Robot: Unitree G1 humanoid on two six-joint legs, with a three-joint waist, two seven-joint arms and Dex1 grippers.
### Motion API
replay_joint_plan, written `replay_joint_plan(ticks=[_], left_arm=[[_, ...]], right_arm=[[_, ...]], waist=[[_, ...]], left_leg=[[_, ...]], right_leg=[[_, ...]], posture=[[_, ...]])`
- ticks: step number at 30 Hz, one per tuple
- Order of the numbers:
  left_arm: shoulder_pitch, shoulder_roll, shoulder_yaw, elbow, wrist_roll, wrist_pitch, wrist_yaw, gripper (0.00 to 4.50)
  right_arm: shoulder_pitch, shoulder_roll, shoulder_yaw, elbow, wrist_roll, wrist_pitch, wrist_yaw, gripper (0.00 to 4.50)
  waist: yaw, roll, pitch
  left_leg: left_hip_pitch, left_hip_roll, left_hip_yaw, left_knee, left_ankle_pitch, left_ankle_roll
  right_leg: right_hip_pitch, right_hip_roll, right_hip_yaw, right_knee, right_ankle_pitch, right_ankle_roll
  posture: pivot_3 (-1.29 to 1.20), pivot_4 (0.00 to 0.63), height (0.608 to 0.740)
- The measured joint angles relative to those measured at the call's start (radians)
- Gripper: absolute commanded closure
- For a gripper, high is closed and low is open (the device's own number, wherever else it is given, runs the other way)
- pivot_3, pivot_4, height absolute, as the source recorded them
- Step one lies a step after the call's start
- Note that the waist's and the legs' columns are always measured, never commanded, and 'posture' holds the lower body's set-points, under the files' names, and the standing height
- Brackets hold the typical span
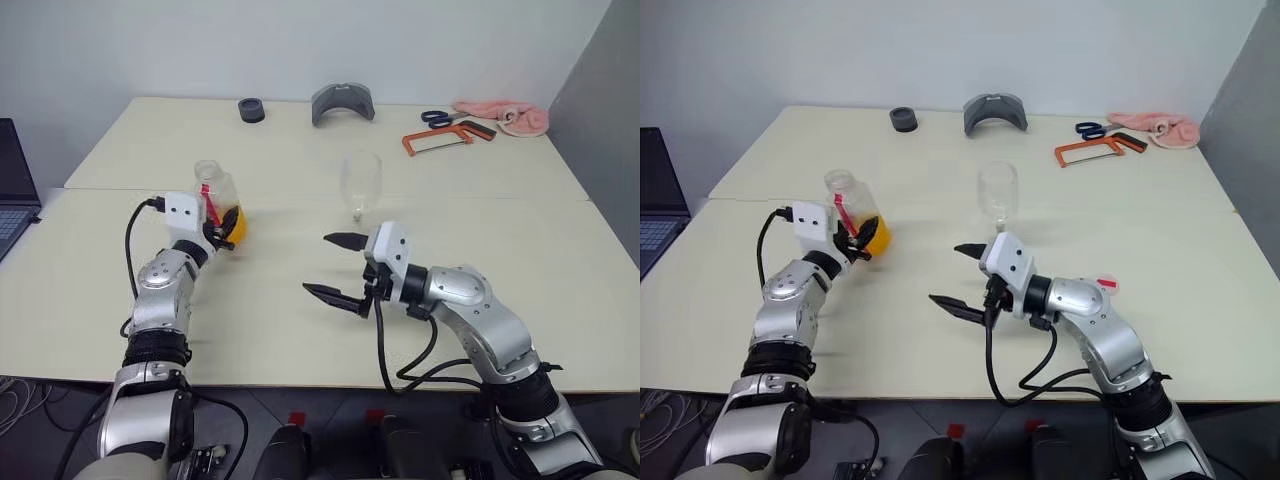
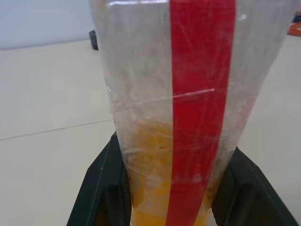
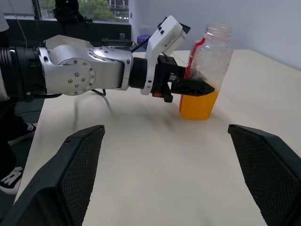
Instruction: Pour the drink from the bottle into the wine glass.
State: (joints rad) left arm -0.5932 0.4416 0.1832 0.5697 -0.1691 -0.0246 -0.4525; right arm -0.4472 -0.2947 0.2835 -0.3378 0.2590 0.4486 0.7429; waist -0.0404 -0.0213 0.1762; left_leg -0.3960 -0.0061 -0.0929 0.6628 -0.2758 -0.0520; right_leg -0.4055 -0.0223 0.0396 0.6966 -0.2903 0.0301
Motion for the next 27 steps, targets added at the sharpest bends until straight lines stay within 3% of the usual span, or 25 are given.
replay_joint_plan(ticks=[6, 12, 18, 27], left_arm=[[-0.022, 0.015, -0.118, -0.113, 0.109, 0.001, -0.013, 2.83], [-0.151, 0.041, -0.206, -0.104, 0.228, -0.033, -0.012, 2.83], [-0.262, 0.042, -0.272, -0.007, 0.318, -0.143, 0.008, 2.83], [-0.426, 0.032, -0.347, 0.210, 0.445, -0.341, 0.082, 2.83]], right_arm=[[-0.019, -0.010, -0.126, -0.038, 0.064, 0.062, -0.059, 0.00], [-0.056, -0.074, -0.231, 0.000, 0.075, 0.064, -0.087, 0.00], [-0.084, -0.135, -0.266, 0.107, 0.052, 0.022, -0.089, 0.00], [-0.082, -0.140, -0.275, 0.147, 0.037, -0.005, -0.116, 0.00]], waist=[[0.006, 0.000, 0.000], [0.006, 0.000, 0.000], [0.005, 0.000, 0.000], [0.006, -0.001, 0.000]], left_leg=[[-0.002, -0.001, -0.001, 0.001, 0.000, 0.000], [-0.002, -0.002, 0.000, 0.000, 0.000, 0.000], [-0.001, -0.002, 0.006, 0.000, 0.000, 0.000], [-0.002, -0.002, 0.009, 0.000, 0.000, 0.000]], right_leg=[[-0.001, 0.000, -0.001, 0.000, 0.000, 0.000], [-0.001, 0.001, -0.001, -0.001, 0.000, 0.000], [-0.001, 0.001, 0.001, -0.001, 0.000, 0.000], [-0.002, 0.001, 0.001, -0.001, 0.000, 0.000]], posture=[[0.00, 0.150, 0.740], [0.00, 0.150, 0.740], [0.00, 0.150, 0.740], [0.00, 0.150, 0.740]])
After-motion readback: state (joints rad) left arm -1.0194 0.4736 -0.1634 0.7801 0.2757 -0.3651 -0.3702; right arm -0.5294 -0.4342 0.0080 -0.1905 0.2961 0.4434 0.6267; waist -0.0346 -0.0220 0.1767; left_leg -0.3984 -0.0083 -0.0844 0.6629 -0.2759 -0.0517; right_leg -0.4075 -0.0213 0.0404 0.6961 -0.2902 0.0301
